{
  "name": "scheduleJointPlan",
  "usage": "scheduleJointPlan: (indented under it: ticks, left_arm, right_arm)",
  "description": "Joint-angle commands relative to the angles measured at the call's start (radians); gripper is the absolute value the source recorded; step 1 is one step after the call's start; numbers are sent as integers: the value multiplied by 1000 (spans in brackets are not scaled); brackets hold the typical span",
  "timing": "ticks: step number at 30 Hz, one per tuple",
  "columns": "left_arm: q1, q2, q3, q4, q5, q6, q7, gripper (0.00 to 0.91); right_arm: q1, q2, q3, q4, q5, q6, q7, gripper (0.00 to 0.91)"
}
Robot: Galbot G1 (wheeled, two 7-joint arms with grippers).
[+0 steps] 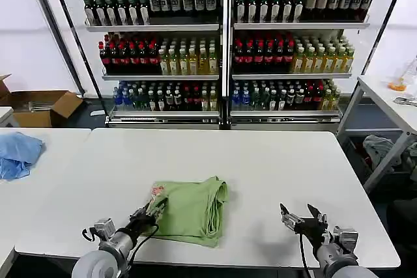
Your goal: Fold and organize the clothes.
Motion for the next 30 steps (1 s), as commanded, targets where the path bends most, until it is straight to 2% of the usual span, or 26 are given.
scheduleJointPlan:
  ticks: [1,9,15,18,19,25,28,30]
  left_arm:
    - [-5,-16,-35,19,-248,21,2,40]
    - [-4,-31,-77,7,-365,27,-8,20]
    - [4,-20,-193,-34,-453,41,-38,20]
    - [7,13,-309,-55,-495,48,-55,30]
    - [7,62,-364,-63,-503,54,-64,20]
    - [-2,231,-590,-130,-511,49,-104,30]
    - [3,276,-621,-204,-460,48,-119,30]
    - [11,283,-589,-259,-390,45,-121,20]
  right_arm:
    - [0,-1,2,2,1,0,1,907]
    - [1,-2,3,5,3,0,2,907]
    - [3,-3,7,5,7,1,1,907]
    - [3,-3,10,5,10,2,0,907]
    - [4,-3,11,5,12,3,0,907]
    - [21,4,1,2,10,5,0,907]
    - [28,11,-7,1,8,5,0,907]
    - [29,14,-11,0,3,5,-1,907]
